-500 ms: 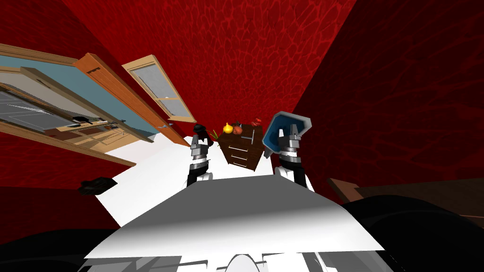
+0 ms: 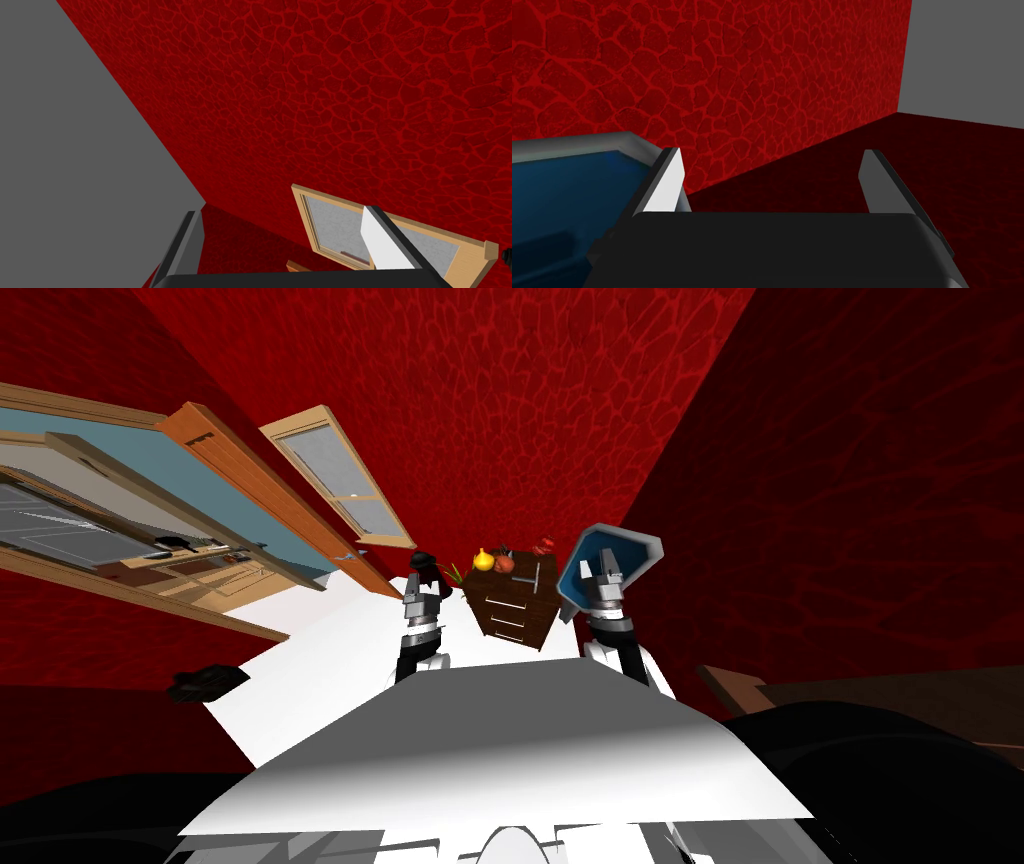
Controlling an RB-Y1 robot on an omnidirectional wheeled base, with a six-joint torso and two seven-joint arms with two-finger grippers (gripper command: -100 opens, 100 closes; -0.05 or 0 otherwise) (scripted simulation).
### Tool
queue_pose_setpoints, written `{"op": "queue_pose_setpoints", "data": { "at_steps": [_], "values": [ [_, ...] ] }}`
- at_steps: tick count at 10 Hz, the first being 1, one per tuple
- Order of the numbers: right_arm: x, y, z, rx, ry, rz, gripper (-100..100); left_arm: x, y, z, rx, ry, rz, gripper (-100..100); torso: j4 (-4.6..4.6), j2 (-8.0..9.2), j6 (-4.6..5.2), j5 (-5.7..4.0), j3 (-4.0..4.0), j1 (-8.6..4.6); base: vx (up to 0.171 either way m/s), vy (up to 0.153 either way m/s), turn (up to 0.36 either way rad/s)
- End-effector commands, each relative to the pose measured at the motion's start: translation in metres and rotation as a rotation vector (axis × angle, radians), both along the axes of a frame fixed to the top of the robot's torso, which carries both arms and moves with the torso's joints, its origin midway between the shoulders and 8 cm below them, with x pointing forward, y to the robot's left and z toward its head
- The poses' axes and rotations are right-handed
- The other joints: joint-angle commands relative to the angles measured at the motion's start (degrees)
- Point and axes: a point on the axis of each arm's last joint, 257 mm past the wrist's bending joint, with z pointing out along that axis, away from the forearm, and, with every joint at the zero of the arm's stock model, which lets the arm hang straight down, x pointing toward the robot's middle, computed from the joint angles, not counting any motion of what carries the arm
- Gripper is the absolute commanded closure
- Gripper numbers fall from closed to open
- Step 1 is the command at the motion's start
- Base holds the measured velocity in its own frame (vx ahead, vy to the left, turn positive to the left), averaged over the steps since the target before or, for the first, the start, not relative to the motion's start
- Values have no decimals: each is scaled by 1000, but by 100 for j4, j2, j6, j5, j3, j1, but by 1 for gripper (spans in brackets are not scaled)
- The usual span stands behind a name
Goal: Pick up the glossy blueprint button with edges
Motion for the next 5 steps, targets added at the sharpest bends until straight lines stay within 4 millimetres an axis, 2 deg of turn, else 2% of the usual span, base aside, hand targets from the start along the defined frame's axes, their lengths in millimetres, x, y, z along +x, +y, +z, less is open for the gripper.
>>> {"op": "queue_pose_setpoints", "data": {
  "at_steps": [1,2,3,4,5],
  "values": [
    [-1,6,2,-56,-5,-1,-100,0,0,0,0,0,0,0,0,0,0,0,0,0,3,32,-4],
    [-2,19,3,-129,-17,5,-100,0,0,0,0,0,0,0,0,2,1,-1,1,-5,-1,30,-6],
    [-2,20,3,-137,-17,2,-100,0,0,0,0,0,0,0,1,3,0,-1,2,-7,1,25,-3],
    [-5,33,4,-212,-33,10,-100,0,0,0,0,0,0,0,1,3,1,-2,2,-8,0,37,-8],
    [-4,34,3,-226,-32,6,-100,0,0,0,0,0,0,0,1,3,0,-1,2,-5,3,35,-5]
  ]
}}
